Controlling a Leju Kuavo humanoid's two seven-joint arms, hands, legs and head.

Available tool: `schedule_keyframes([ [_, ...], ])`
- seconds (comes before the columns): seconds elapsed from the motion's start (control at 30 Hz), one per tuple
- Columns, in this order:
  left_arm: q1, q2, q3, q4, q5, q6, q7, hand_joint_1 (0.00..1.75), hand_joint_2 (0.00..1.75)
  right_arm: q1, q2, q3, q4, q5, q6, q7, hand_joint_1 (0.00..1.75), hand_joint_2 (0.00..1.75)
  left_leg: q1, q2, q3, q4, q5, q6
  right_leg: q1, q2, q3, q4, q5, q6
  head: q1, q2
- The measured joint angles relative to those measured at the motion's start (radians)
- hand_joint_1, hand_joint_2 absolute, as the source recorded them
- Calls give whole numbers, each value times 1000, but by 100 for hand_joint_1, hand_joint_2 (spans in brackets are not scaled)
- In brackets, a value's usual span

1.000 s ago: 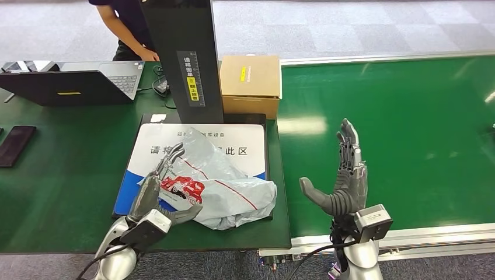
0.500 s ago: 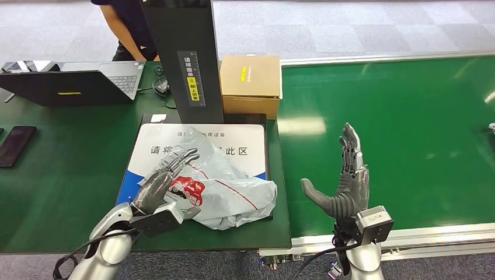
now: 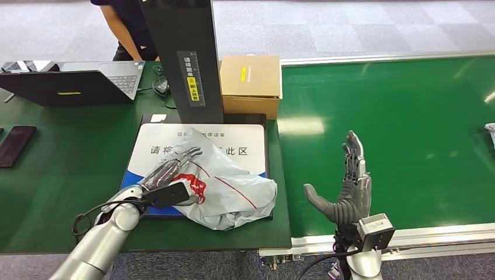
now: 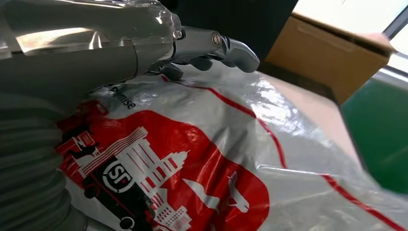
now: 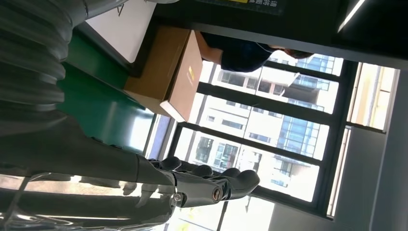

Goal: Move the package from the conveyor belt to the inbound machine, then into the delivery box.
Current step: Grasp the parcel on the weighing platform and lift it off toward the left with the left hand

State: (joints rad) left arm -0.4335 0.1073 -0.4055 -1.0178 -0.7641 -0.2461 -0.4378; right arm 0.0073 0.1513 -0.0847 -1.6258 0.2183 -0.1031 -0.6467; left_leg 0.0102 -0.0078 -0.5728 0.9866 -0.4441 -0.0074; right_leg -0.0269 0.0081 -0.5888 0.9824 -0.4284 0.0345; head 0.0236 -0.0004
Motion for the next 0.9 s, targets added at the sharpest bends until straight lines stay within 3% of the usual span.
schedule_keyframes([
  [0.2,-86,7,-35,166,1,1,8,4,175,-4,-7,3,16,-5,2,-2,0,175,0,0,2,0,0,0,0,0,2,0,0,0,0,0],
  [0.27,-102,10,-42,201,1,0,13,75,175,-10,-8,7,23,-6,5,1,0,175,0,0,3,0,0,0,0,0,4,0,0,0,0,0],
  [0.33,-117,13,-49,230,1,-5,12,158,175,-16,-10,11,28,-5,1,5,0,175,0,0,4,-1,0,0,0,0,5,0,0,0,0,0],
  [0.4,-131,15,-56,255,1,-13,7,175,175,-18,-14,13,31,-3,-8,8,0,175,0,0,6,-1,0,0,0,0,7,0,0,0,0,0],
  [0.63,-162,25,-59,305,30,0,-27,175,175,-16,-25,15,35,-3,-13,9,0,175,0,0,10,-1,0,0,0,0,11,0,0,-1,0,0],
  [0.9,-123,41,-23,268,113,12,-63,175,175,-16,-32,18,40,-5,-26,12,0,175,0,0,11,-1,0,-1,1,0,12,0,0,-1,0,0],
])
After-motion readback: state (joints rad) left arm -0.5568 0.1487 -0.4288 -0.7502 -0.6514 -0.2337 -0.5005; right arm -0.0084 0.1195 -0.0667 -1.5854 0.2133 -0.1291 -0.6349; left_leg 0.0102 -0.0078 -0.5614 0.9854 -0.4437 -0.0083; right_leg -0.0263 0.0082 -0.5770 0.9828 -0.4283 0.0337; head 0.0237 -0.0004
